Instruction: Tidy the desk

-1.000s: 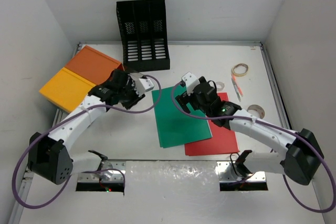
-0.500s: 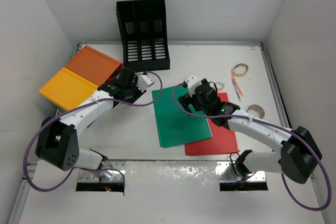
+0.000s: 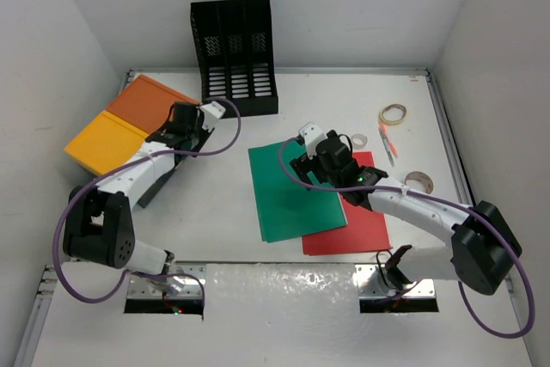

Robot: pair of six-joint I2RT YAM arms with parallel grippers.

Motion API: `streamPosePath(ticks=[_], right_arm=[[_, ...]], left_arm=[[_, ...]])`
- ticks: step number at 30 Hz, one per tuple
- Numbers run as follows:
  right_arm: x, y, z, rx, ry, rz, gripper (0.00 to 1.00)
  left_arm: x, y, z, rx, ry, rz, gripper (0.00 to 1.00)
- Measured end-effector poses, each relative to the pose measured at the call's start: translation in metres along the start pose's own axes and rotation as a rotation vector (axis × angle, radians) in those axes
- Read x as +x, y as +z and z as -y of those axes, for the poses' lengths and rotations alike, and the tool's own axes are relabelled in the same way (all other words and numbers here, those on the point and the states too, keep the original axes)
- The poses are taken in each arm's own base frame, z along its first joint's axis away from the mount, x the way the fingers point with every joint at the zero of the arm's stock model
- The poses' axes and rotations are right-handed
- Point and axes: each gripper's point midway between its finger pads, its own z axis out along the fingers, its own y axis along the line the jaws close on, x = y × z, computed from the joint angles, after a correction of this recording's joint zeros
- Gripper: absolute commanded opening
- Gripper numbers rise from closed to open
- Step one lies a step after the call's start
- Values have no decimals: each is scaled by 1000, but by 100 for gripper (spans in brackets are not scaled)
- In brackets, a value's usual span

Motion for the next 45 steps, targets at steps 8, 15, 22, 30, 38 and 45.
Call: streamPosePath(ticks=[8,15,22,30,38,45], right_arm=[[8,2,-2,-3,-1,-5,99],[10,2,-1,-4,-14,-7,99],[10,0,0,-3,-20,-2,99],[7,0,-1,-10,-17,10,99],[3,1,2,14,21,27,99],[3,-1,-1,-1,42,37,99]], left_arm=[[5,4,-18,-63,-10,-13,32],[10,6,-28,-109,-6,-31,32],[14,7,-12,-27,-1,-37,32],[0,-45,36,120,129,9,33],[52,-82,-12,-235,215,-85,33],[115,-90,-26,-411,335,-241,37]])
